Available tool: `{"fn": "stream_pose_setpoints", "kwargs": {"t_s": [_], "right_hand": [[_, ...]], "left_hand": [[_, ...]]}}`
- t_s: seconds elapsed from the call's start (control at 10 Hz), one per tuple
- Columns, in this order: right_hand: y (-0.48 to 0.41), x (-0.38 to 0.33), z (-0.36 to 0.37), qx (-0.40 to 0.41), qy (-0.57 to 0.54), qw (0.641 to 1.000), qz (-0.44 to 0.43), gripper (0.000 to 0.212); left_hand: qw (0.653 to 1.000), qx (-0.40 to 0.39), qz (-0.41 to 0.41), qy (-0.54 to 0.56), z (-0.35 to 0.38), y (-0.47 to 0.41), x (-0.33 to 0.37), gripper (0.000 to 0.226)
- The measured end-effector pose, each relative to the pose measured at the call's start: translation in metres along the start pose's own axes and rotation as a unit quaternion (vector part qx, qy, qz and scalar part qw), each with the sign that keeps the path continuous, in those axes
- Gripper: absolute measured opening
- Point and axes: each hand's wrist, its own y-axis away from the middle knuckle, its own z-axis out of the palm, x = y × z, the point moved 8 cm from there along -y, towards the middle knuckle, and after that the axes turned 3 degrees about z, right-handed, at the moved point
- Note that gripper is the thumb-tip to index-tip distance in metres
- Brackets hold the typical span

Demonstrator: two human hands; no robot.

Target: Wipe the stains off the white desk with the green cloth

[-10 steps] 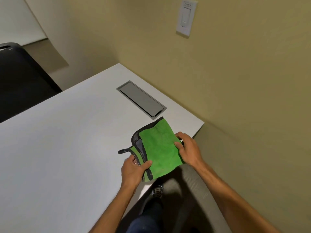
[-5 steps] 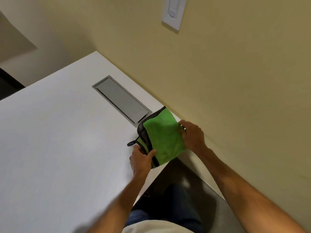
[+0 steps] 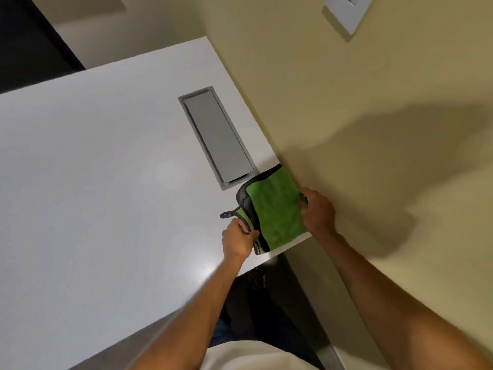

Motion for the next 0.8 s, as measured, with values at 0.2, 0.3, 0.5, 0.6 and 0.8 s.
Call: {"fn": "stream_pose_setpoints", "kwargs": {"t_s": [0.2,0.3,0.5,0.6,0.8], "right_hand": [[-0.016,0.019,0.029,-0.081,0.080,0.992,-0.061,0.065],[-0.007,0.020,0.048,-0.135,0.129,0.972,-0.145,0.068],[-0.001,0.027,0.068,-0.174,0.191,0.942,-0.214,0.071],[-0.002,0.022,0.062,-0.168,0.185,0.945,-0.211,0.066],[-0.007,-0.030,0.034,-0.100,0.135,0.957,-0.236,0.050]], "left_hand": [[0.999,-0.005,-0.039,-0.024,0.034,-0.003,-0.008,0.025],[0.998,0.026,-0.022,-0.057,0.037,0.001,-0.008,0.023],[0.991,0.020,0.010,-0.133,0.041,-0.010,-0.006,0.015],[0.985,-0.002,0.026,-0.169,0.036,-0.013,-0.004,0.015],[0.972,0.121,0.056,-0.195,-0.023,0.000,0.019,0.029]]}}
